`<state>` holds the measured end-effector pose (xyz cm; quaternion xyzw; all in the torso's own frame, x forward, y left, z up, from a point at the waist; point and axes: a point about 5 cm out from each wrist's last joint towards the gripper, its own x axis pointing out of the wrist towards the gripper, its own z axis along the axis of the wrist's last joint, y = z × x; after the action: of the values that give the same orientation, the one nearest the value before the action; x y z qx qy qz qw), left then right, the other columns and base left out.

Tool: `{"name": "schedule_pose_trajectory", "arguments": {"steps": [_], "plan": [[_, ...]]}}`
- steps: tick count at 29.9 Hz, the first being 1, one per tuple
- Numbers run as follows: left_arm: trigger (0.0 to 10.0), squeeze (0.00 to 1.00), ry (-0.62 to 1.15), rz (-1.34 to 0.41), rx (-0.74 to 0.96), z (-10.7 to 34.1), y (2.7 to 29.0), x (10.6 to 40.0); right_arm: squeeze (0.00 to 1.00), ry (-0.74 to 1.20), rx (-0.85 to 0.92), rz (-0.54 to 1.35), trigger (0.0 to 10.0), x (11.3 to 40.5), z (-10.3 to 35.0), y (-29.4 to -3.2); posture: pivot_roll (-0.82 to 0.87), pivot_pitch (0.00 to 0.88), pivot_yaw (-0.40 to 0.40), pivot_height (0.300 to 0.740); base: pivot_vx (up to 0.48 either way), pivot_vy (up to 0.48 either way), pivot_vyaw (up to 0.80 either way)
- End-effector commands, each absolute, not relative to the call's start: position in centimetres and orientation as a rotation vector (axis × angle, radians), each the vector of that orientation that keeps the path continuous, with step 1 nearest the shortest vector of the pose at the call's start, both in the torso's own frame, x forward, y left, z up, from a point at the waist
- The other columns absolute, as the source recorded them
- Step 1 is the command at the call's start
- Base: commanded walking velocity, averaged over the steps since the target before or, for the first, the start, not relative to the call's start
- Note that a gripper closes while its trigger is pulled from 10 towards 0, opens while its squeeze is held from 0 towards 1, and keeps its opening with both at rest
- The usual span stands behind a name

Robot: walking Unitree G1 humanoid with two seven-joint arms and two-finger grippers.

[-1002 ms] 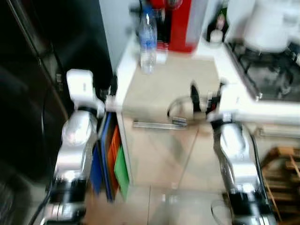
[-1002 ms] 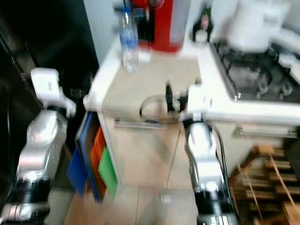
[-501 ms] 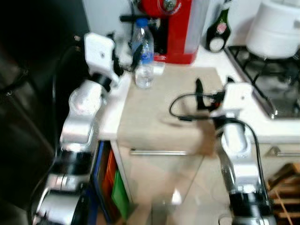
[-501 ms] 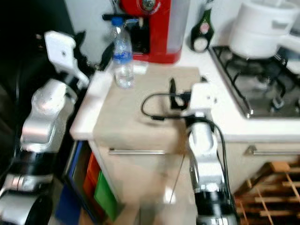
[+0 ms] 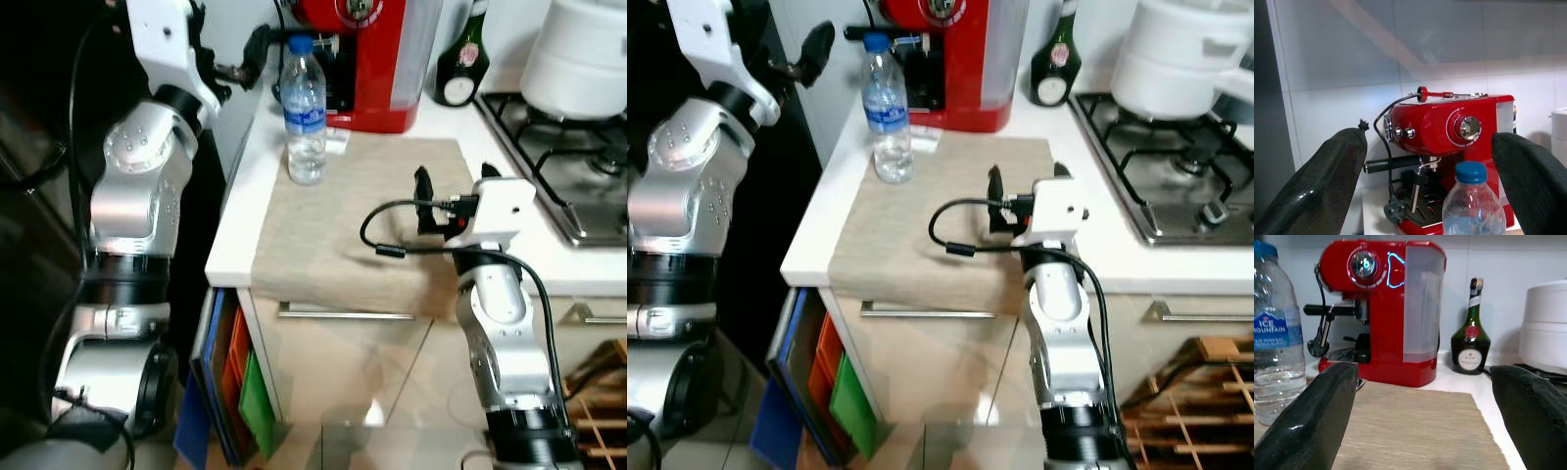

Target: Restocking fridge

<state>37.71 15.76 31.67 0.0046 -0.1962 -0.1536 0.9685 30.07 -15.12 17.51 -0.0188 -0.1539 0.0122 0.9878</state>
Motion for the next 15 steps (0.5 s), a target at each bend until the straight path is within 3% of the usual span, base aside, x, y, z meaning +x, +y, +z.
{"name": "schedule_pose_trajectory", "arguments": {"steps": [1, 7, 15], "plan": [[10.0, 0.0, -0.336, -0.313, -0.047, 31.6, 16.3, 38.5, 0.0, -0.31, -0.043, 0.021, 10.0, 29.8, 17.7, -15.0, -0.1, 0.0, 0.081, 0.74, 0.0, 0.0, 0.0], [10.0, 0.0, -0.286, -0.384, -0.148, 32.0, 15.6, 39.9, 0.0, -0.307, -0.041, 0.018, 10.0, 29.4, 17.6, -15.0, -0.11, 0.0, 0.091, 0.74, 0.0, 0.0, 0.0], [10.0, 0.0, -0.293, -0.471, -0.163, 32.7, 13.9, 40.5, 0.0, -0.292, -0.044, 0.001, 10.0, 28.6, 17.3, -15.1, -0.13, 0.018, 0.104, 0.74, 0.0, 0.0, 0.0]]}}
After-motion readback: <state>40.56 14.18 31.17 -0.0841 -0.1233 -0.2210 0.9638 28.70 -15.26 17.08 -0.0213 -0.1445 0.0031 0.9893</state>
